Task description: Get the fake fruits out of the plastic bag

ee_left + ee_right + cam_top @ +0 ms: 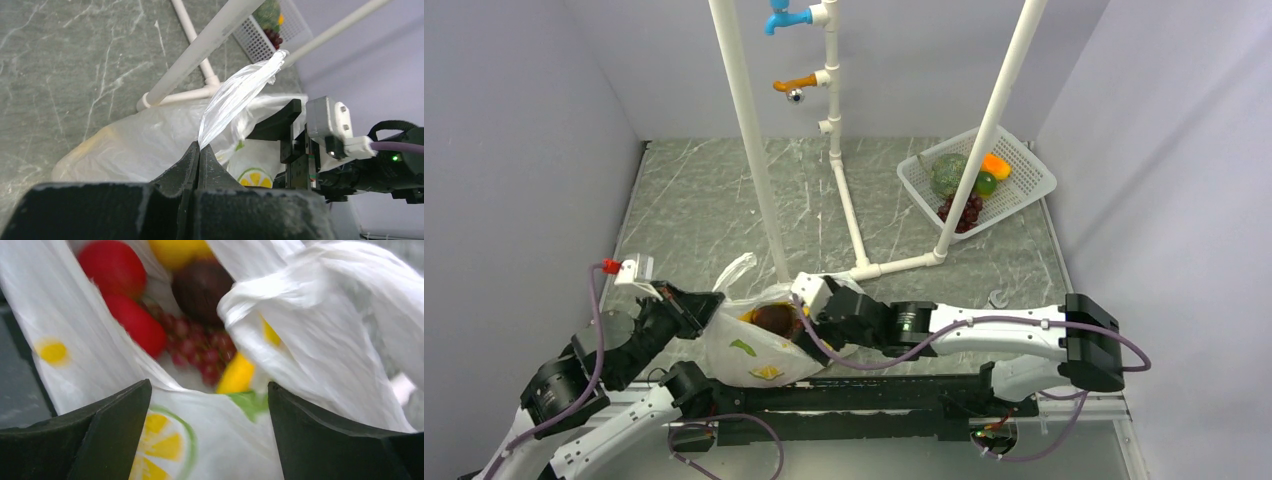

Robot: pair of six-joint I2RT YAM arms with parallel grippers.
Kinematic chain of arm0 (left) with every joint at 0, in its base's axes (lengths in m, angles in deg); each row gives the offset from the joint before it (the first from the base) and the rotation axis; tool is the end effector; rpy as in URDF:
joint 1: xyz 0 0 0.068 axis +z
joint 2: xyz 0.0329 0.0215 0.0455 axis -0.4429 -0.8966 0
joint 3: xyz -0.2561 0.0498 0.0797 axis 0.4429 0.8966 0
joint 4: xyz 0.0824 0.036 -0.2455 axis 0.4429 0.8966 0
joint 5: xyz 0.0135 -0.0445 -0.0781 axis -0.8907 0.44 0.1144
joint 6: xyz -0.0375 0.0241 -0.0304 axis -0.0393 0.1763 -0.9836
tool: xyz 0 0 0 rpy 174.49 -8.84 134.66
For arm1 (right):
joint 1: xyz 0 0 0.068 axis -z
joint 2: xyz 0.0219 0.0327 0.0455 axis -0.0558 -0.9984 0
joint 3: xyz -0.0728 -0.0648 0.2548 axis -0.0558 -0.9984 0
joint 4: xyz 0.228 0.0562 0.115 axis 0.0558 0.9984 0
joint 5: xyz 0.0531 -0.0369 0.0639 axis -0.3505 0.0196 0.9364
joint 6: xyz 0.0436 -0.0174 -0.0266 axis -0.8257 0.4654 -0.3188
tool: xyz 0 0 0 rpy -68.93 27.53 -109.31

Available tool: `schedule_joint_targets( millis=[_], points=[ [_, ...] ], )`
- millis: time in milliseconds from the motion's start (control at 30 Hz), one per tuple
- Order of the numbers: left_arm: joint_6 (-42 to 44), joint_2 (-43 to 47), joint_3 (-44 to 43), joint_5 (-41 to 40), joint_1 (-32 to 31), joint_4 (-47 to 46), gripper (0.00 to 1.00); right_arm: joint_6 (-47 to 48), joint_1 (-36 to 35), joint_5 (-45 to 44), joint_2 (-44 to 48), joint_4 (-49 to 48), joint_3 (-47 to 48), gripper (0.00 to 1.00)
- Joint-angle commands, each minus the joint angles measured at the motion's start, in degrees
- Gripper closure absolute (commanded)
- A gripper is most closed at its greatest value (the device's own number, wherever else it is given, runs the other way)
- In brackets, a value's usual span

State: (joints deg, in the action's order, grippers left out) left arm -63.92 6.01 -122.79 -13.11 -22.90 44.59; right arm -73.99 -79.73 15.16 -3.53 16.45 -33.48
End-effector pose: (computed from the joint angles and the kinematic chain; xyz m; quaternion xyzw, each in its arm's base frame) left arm 0.0234 -0.0076 0.3425 -0.0866 0.7696 -0.3533 0.5247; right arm 0.0772 0.2971 0.2694 -0.4840 0.7305 0.2527 0.4102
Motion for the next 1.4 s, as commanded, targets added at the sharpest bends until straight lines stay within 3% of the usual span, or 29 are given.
schedule_joint_targets(
  millis=[0,33,200,233,467,567,667,733,800,967,1100,1233,1367],
  points=[
    [-0.8,-1.7,-1.0,-2.0,0.1,0.9,1.0,-6.8,0.3,-6.4,5.1,-0.7,-9.6,0.06],
    [-0.9,-1.7,-1.4,-2.2,0.1,1.8,1.0,-7.9,0.3,-5.7,7.7,-1.8,-10.9,0.02],
    [-0.6,-1.1,-0.9,0.1,0.1,2.8,0.97,-6.4,0.4,-4.4,10.2,-4.5,-8.8,0.01],
    [-0.6,-0.9,-0.7,1.2,0.1,2.9,0.92,-5.7,0.5,-5.7,9.3,-4.0,-7.1,0.01],
    [1.4,0.3,-3.9,12.3,0.1,4.4,0.33,-4.7,2.7,-10.8,2.1,-0.6,2.6,0.01],
    [5.0,-3.8,-14.5,16.6,0.1,7.9,0.25,-5.2,2.8,-9.6,2.3,-1.7,2.2,0.01],
    [7.9,-11.0,-25.9,19.9,0.1,12.5,0.25,-6.8,3.0,-8.8,2.9,-3.4,0.7,0.01],
    [9.2,-14.9,-28.8,24.2,0.1,12.2,0.27,-8.5,3.2,-8.8,3.2,-3.7,0.3,0.01],
    [10.0,-16.9,-26.2,29.9,0.1,7.4,0.3,-9.4,3.4,-8.6,3.9,-4.1,-0.3,0.01],
    [10.3,-18.9,-14.0,39.9,0.1,-8.6,0.5,-10.8,4.4,-8.7,6.4,-3.7,-1.8,0.01],
    [13.3,-21.6,-9.9,39.7,0.1,-10.2,0.62,-13.1,6.7,-6.5,9.8,-4.6,-5.1,0.01],
    [16.3,-25.1,-7.7,38.4,-0.6,-8.2,0.66,-16.0,9.7,-1.0,12.9,-7.7,-9.5,0.02],
    [18.2,-28.0,-7.2,31.5,-2.0,-3.4,0.68,-16.9,10.4,0.6,13.1,-8.6,-10.4,0.02]
  ],
)
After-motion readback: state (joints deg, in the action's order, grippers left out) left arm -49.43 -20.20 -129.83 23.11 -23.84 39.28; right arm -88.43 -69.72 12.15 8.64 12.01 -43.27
